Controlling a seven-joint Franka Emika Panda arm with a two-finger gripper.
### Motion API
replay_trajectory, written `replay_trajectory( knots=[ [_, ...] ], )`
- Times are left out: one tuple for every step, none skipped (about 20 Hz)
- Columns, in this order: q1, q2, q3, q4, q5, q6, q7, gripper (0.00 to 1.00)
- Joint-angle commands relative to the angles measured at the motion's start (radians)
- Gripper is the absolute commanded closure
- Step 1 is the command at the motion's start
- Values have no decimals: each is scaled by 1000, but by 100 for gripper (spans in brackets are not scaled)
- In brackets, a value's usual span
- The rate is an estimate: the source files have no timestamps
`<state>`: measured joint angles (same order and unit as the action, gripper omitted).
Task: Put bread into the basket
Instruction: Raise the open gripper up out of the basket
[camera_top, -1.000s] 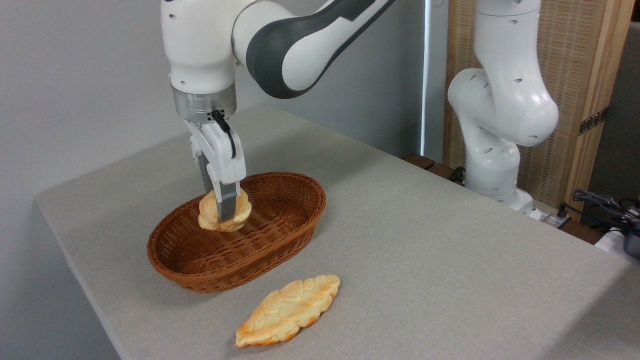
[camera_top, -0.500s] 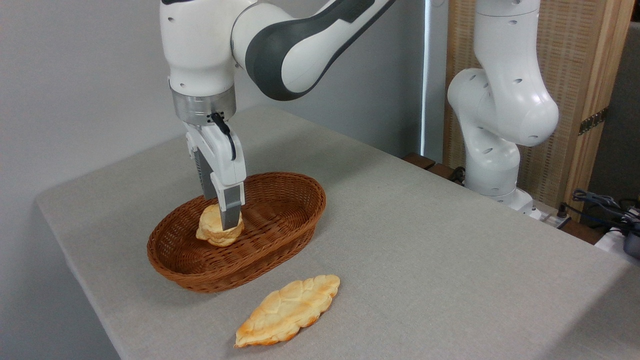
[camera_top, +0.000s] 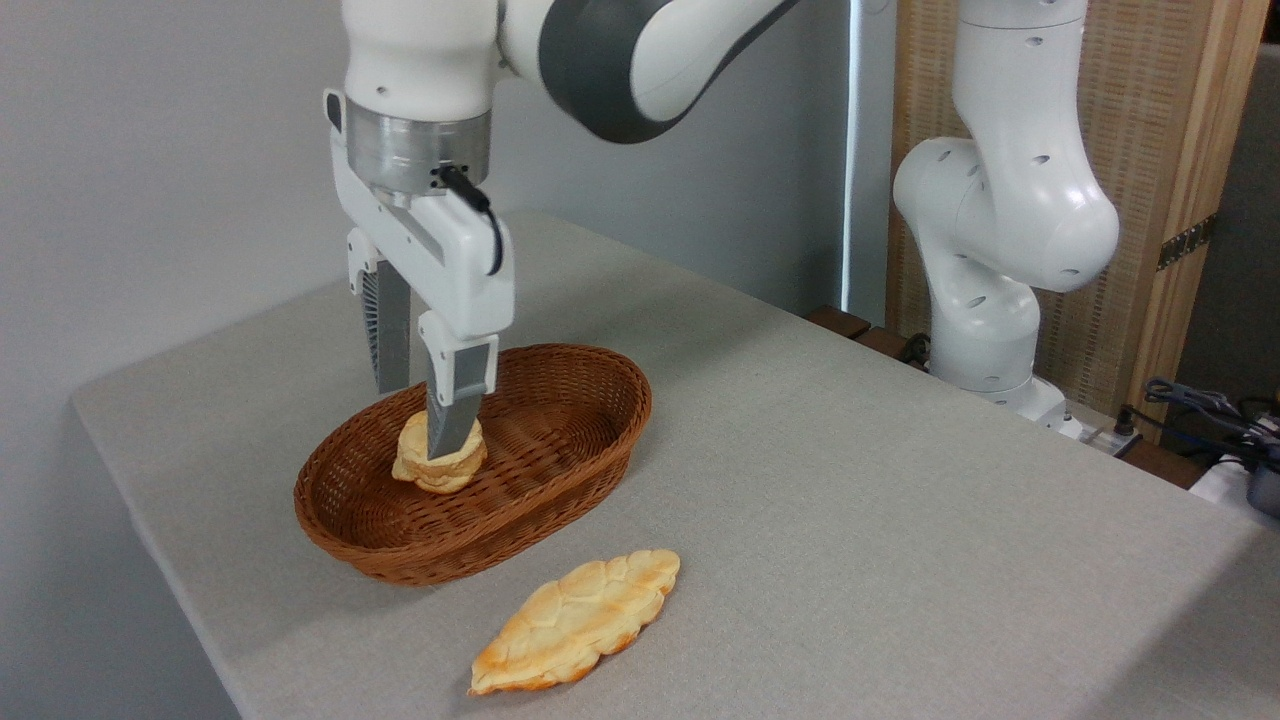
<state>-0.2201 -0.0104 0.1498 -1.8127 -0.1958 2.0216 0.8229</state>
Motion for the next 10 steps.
replay_trajectory(
  knots=[
    [-1,-5,14,15,85,-18,-45,0],
    [-1,-5,14,15,98,-18,-56,0],
    [-1,-5,14,15,117,-24,-80,0],
    [-1,-5,13,15,140,-50,-108,0],
    [-1,-5,14,15,153,-66,-117,0],
    [1,-5,17,18,153,-67,-122,0],
    [1,-5,31,30,151,-70,-136,0],
    [1,-5,42,36,150,-70,-151,0],
    [-1,-5,53,45,145,-70,-180,0],
    [-1,-5,54,49,144,-70,-191,0]
  ],
)
